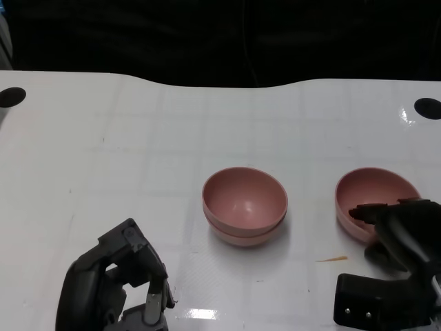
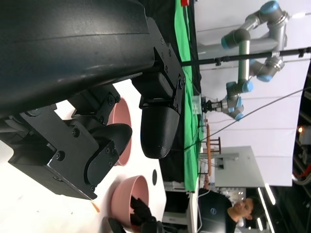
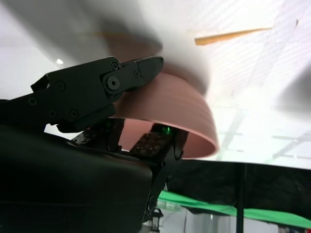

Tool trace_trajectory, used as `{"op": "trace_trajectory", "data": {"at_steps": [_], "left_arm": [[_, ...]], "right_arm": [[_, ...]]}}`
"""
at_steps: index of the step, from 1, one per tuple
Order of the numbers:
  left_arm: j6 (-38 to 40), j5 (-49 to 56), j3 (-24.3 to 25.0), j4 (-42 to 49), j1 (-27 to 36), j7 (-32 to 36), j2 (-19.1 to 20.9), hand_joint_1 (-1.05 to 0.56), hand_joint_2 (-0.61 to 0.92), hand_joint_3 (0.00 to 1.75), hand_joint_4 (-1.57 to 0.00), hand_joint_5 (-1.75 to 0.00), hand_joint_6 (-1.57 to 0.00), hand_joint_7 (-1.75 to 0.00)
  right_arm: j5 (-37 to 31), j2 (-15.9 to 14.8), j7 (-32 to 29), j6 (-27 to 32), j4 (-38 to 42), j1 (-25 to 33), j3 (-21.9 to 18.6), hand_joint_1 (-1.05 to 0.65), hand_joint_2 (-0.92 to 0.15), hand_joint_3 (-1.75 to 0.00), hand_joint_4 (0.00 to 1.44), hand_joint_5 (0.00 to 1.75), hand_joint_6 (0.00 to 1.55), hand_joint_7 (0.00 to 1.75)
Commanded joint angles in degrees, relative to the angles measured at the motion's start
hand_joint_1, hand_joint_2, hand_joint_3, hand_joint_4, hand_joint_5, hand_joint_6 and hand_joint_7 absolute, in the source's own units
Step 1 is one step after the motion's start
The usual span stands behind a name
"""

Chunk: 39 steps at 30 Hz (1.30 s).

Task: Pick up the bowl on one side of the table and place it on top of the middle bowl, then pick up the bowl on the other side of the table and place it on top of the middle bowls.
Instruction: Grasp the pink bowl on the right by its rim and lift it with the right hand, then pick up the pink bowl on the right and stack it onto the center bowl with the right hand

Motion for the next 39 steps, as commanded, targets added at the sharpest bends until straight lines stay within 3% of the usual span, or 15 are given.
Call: {"op": "trace_trajectory", "data": {"at_steps": [1, 2, 5, 9, 17, 18, 20, 21, 25, 30, 34, 39], "left_arm": [[-0.37, -0.30, 0.14, -0.27, 0.26, -0.32, 0.07, 0.07, 0.49, 1.42, -0.91, -1.75, -0.73, -1.74], [-0.42, -0.30, 0.14, -0.24, 0.25, -0.33, 0.05, 0.07, 0.49, 1.42, -0.91, -1.75, -0.73, -1.74], [0.10, -0.35, 0.17, -0.59, 0.43, -0.23, 0.06, 0.06, 0.49, 1.42, -0.92, -1.75, -0.73, -1.73], [0.82, -0.22, 0.13, -1.15, 0.71, 0.02, 0.00, 0.05, 0.49, 1.42, -0.92, -1.75, -0.74, -1.73], [2.18, 0.08, 0.17, -2.26, 1.12, 0.10, -0.04, 0.08, 0.48, 1.43, -0.91, -1.75, -0.73, -1.72], [2.00, 0.20, 0.19, -2.15, 1.08, 0.19, -0.14, 0.08, 0.48, 1.43, -0.91, -1.75, -0.73, -1.73], [1.82, 0.59, 0.24, -2.02, 1.06, 0.38, -0.26, 0.08, 0.48, 1.44, -0.91, -1.75, -0.73, -1.73], [1.81, 0.68, 0.26, -2.01, 1.07, 0.39, -0.28, 0.08, 0.48, 1.44, -0.91, -1.75, -0.74, -1.73], [3.17, -0.60, 0.29, -2.53, 1.35, -0.24, -0.23, 0.10, 0.48, 1.43, -0.92, -1.75, -0.74, -1.73], [2.20, -0.47, 0.40, -2.05, 1.33, -0.54, 0.06, 0.11, 0.48, 1.41, -0.91, -1.75, -0.72, -1.72], [2.66, -1.40, 0.49, -1.97, 1.23, -1.41, 0.42, 0.09, 0.49, 1.40, -0.90, -1.75, -0.72, -1.72], [2.68, -1.84, 0.71, -1.67, 1.06, -2.03, 0.61, 0.07, 0.50, 1.40, -0.90, -1.75, -0.72, -1.73]], "right_arm": [[1.86, -1.71, -5.10, -3.45, 4.28, -1.99, 0.44, -0.15, -0.90, -0.07, 0.83, 1.66, 0.85, 1.20], [2.13, -1.79, -6.10, -4.14, 5.19, -2.39, 0.63, -0.14, -0.90, -0.08, 0.84, 1.71, 0.75, 1.52], [3.16, -1.46, -7.52, -5.16, 6.74, -3.64, 0.99, -0.13, -0.91, -0.11, 0.85, 1.74, 0.65, 1.72], [3.95, -1.31, -9.60, -6.18, 8.11, -4.65, 1.41, -0.12, -0.89, -0.11, 0.86, 1.75, 0.64, 1.74], [4.75, -1.26, -19.47, -11.21, 7.99, -6.06, 1.55, -0.13, -0.86, -0.15, 0.93, 1.75, 0.70, 1.75], [5.15, -1.09, -20.49, -12.08, 7.31, -6.05, 1.35, -0.11, -0.63, -0.57, 0.96, 1.75, 0.72, 1.75], [6.10, -0.76, -21.45, -13.74, 5.26, -5.85, 1.08, -0.09, -0.37, -1.08, 0.97, 1.75, 0.73, 1.75], [6.32, -0.76, -21.52, -14.03, 4.84, -5.79, 1.09, -0.08, -0.30, -1.22, 0.98, 1.75, 0.74, 1.75], [7.08, 0.19, -21.14, -15.91, 0.11, -5.74, 1.73, -0.11, -0.20, -1.39, 0.99, 1.75, 0.76, 1.75], [8.44, 1.11, -19.58, -19.10, -1.48, -6.29, 2.10, -0.10, -0.18, -1.45, 0.99, 1.75, 0.78, 1.75], [11.45, 2.31, -18.57, -26.48, 2.23, -9.56, 2.81, -0.13, -0.19, -1.52, 1.00, 1.75, 0.78, 1.75], [13.72, 3.64, -15.63, -30.43, 6.11, -12.58, 3.16, -0.18, -0.30, -1.44, 0.98, 1.75, 0.77, 1.75]]}}
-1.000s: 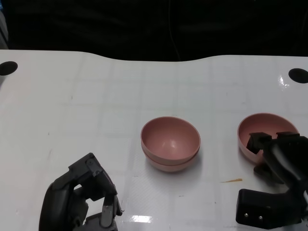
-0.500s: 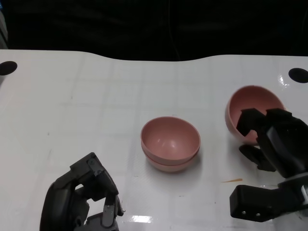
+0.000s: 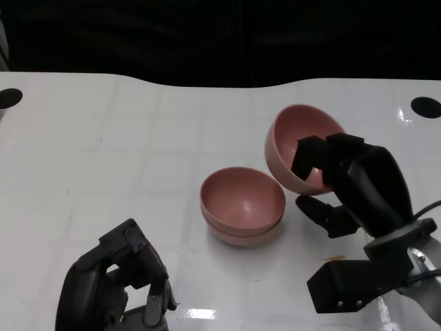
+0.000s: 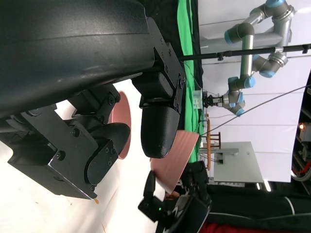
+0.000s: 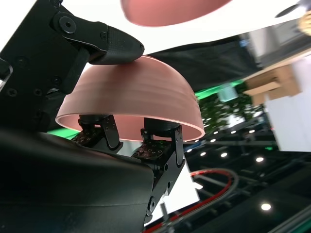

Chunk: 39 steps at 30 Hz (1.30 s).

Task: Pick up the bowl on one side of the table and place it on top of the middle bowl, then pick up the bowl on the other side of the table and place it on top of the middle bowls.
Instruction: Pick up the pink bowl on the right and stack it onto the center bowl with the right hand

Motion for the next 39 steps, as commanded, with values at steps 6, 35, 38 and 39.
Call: {"op": "trace_trajectory", "data": {"at_steps": [6, 35, 38, 39], "left_arm": [[0.29, -0.03, 0.58, 0.16, 0.61, -0.17, 0.60, 0.07, 0.49, 1.39, -0.90, -1.75, -0.72, -1.73], [-0.06, 2.37, 0.85, 0.34, 0.40, 0.21, 0.57, 0.02, 0.47, 1.39, -0.92, -1.75, -0.75, -1.70], [0.60, 2.17, 0.81, -0.10, 0.50, 0.18, 0.59, 0.03, 0.47, 1.40, -0.92, -1.75, -0.76, -1.69], [0.51, 2.22, 0.83, -0.03, 0.44, 0.04, 0.73, 0.03, 0.47, 1.40, -0.92, -1.75, -0.76, -1.69]], "right_arm": [[-1.33, 1.53, 0.33, -3.54, 5.73, -5.96, 2.46, -0.17, -0.30, -1.37, 0.98, 1.75, 0.77, 1.74], [-5.38, 5.09, -0.14, -12.33, 23.34, -15.68, 12.06, -0.14, -0.37, -1.24, 0.98, 1.75, 0.77, 1.75], [-5.51, 5.39, -0.13, -12.64, 24.35, -16.03, 12.84, -0.13, -0.38, -1.16, 0.96, 1.75, 0.75, 1.75], [-5.02, 5.54, 1.06, -12.93, 24.98, -16.18, 13.00, -0.13, -0.39, -1.15, 0.96, 1.75, 0.74, 1.75]]}}
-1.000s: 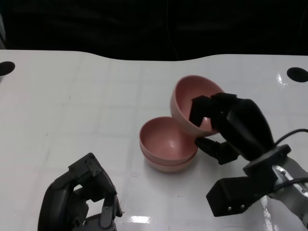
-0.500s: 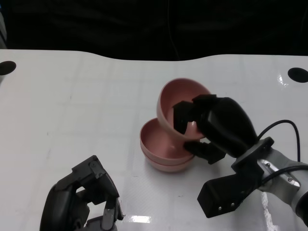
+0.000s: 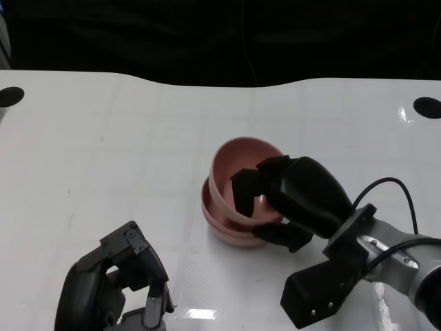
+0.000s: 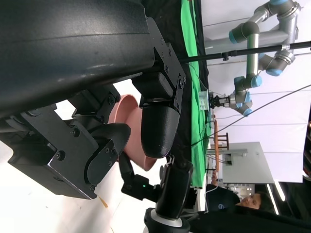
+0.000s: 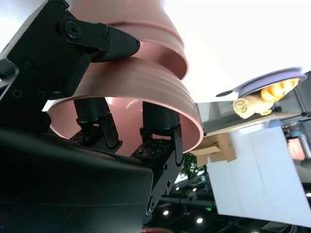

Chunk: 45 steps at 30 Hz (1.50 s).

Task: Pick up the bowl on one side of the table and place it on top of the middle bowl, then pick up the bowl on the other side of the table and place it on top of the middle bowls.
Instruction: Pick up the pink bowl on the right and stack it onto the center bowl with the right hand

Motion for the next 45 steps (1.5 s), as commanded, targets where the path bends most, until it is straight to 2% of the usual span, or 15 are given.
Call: {"op": "trace_trajectory", "data": {"at_steps": [1, 2, 4, 5, 7, 8, 9, 10, 11, 16, 22, 28, 37, 42, 45], "left_arm": [[-0.18, 0.17, 0.30, 0.23, 0.20, 0.03, 0.62, 0.03, 0.47, 1.40, -0.92, -1.75, -0.76, -1.69], [-0.26, 0.41, 0.33, 0.26, 0.17, 0.14, 0.65, 0.03, 0.47, 1.40, -0.92, -1.75, -0.76, -1.69], [-0.26, 0.71, 0.37, 0.24, 0.16, 0.33, 0.63, 0.03, 0.46, 1.40, -0.92, -1.75, -0.76, -1.69], [-0.24, 0.78, 0.39, 0.23, 0.17, 0.37, 0.60, 0.03, 0.46, 1.40, -0.92, -1.75, -0.76, -1.69], [-0.25, 0.72, 0.41, 0.23, 0.14, 0.29, 0.59, 0.03, 0.46, 1.40, -0.92, -1.75, -0.76, -1.69], [-0.14, 0.57, 0.41, 0.17, 0.14, 0.24, 0.56, 0.05, 0.46, 1.41, -0.92, -1.75, -0.76, -1.69], [-0.01, 0.36, 0.40, 0.13, 0.14, 0.17, 0.53, 0.05, 0.46, 1.41, -0.92, -1.75, -0.76, -1.69], [0.08, 0.21, 0.39, 0.10, 0.14, 0.12, 0.51, 0.06, 0.46, 1.41, -0.92, -1.75, -0.76, -1.69], [0.10, -0.09, 0.37, 0.18, 0.10, -0.03, 0.47, 0.06, 0.46, 1.41, -0.92, -1.75, -0.76, -1.69], [-0.06, -0.32, 0.29, 0.40, -0.05, -0.16, 0.48, 0.06, 0.46, 1.42, -0.93, -1.75, -0.77, -1.69], [-0.70, -0.41, 0.44, 0.93, -0.29, -0.41, 0.62, 0.06, 0.45, 1.43, -0.93, -1.75, -0.77, -1.69], [-0.58, -0.01, 0.53, 0.93, -0.45, -0.15, 0.70, 0.05, 0.43, 1.45, -0.94, -1.75, -0.78, -1.68], [-0.18, -0.04, 0.55, 1.11, -0.75, 0.06, 0.49, 0.06, 0.42, 1.46, -0.94, -1.75, -0.79, -1.67], [0.41, -0.15, 0.43, 1.04, -0.99, 0.13, 0.37, 0.05, 0.42, 1.46, -0.95, -1.75, -0.80, -1.67], [0.67, 0.01, 0.35, 1.02, -1.19, 0.23, 0.33, 0.05, 0.42, 1.46, -0.95, -1.75, -0.80, -1.67]], "right_arm": [[0.58, 0.21, 1.60, -1.09, 1.83, -1.78, 0.48, -0.13, -0.42, -1.11, 0.93, 1.75, 0.73, 1.67], [1.35, 0.24, 3.98, -1.22, 2.19, -1.94, 0.47, -0.12, -0.43, -1.09, 0.92, 1.75, 0.72, 1.64], [2.44, 0.18, 7.54, -1.26, 2.33, -2.11, 0.35, -0.17, -0.51, -0.92, 0.88, 1.33, 0.81, 1.01], [2.77, 0.14, 8.55, -1.23, 2.21, -2.09, 0.24, -0.18, -0.52, -0.88, 0.88, 1.26, 0.85, 0.88], [3.27, -0.26, 11.85, -0.52, 1.28, -1.96, 0.28, -0.19, -0.54, -0.85, 0.88, 1.20, 0.87, 0.77], [3.36, -0.71, 14.58, 0.51, 0.20, -1.82, 0.53, -0.37, -0.71, -0.57, 0.55, 0.83, 0.63, 0.50], [3.23, -1.11, 16.62, 1.47, -0.96, -1.60, 0.71, -0.47, -0.81, -0.41, 0.44, 0.62, 0.54, 0.34], [3.15, -1.38, 18.02, 2.19, -1.93, -1.35, 0.73, -0.55, -0.88, -0.34, 0.34, 0.47, 0.48, 0.22], [2.93, -1.67, 19.11, 3.10, -3.17, -0.98, 0.74, -0.59, -0.90, -0.32, 0.29, 0.42, 0.44, 0.18], [2.01, -2.94, 21.59, 6.94, -8.45, 0.86, 0.64, -0.73, -0.92, -0.39, 0.16, 0.34, 0.35, 0.08], [1.14, -4.61, 21.92, 10.78, -14.33, 3.14, -0.26, -0.73, -0.92, -0.38, 0.16, 0.37, 0.36, 0.06], [1.00, -6.69, 22.11, 13.20, -19.93, 5.60, -1.41, -0.76, -0.92, -0.44, 0.16, 0.39, 0.35, 0.04], [1.13, -9.36, 19.70, 13.40, -27.36, 10.52, -3.72, -0.78, -0.92, -0.47, 0.12, 0.42, 0.33, 0.02], [3.06, -10.48, 17.52, 11.29, -30.87, 14.88, -6.32, -0.72, -0.92, -0.45, 0.01, 0.61, 0.30, 0.00], [3.98, -10.45, 16.10, 10.02, -31.71, 16.88, -7.69, -0.68, -0.92, -0.42, 0.00, 0.64, 0.30, 0.00]]}}
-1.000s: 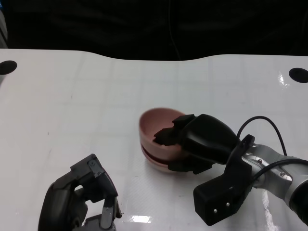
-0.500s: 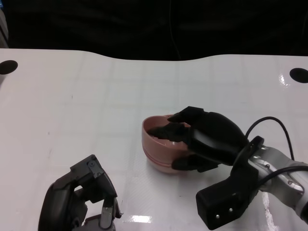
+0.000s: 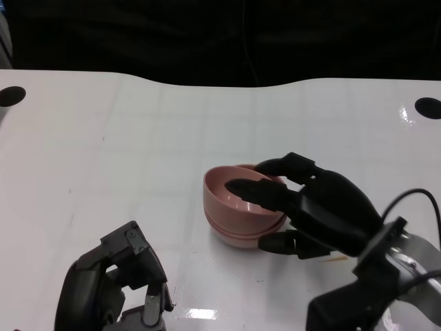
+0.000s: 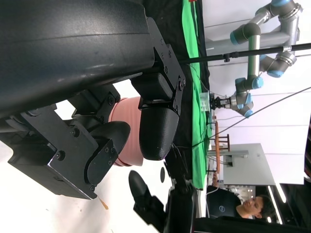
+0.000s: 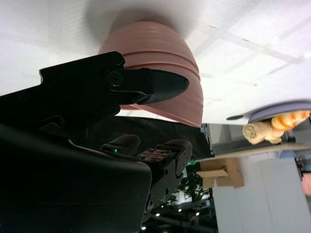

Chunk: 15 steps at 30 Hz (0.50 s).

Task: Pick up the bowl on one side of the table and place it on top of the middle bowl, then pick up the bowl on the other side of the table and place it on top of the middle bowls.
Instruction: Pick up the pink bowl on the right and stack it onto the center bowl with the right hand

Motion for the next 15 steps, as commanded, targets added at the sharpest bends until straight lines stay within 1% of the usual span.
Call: {"op": "trace_trajectory", "data": {"at_steps": [1, 9, 15], "left_arm": [[0.50, 0.16, 0.11, 0.27, -0.45, 0.28, 0.30, 0.05, 0.42, 1.46, -0.95, -1.75, -0.80, -1.67], [-0.77, 0.62, 0.08, 0.91, -0.76, 0.15, 0.11, 0.06, 0.40, 1.47, -0.96, -1.75, -0.80, -1.68], [-1.08, 0.86, 0.19, 0.85, -0.53, 0.30, 0.18, 0.04, 0.39, 1.49, -0.96, -1.75, -0.81, -1.67]], "right_arm": [[1.21, -0.91, -1.72, -1.21, -1.23, 1.83, -1.88, -0.68, -0.92, -0.41, 0.00, 0.64, 0.30, 0.00], [0.30, -0.24, -1.92, -3.44, 0.46, 2.71, -0.76, -0.65, -0.92, -0.34, 0.01, 0.65, 0.31, 0.01], [-1.43, 0.11, -1.56, -2.94, 1.98, 2.68, 0.68, -0.67, -0.92, -0.35, 0.01, 0.66, 0.31, 0.01]]}}
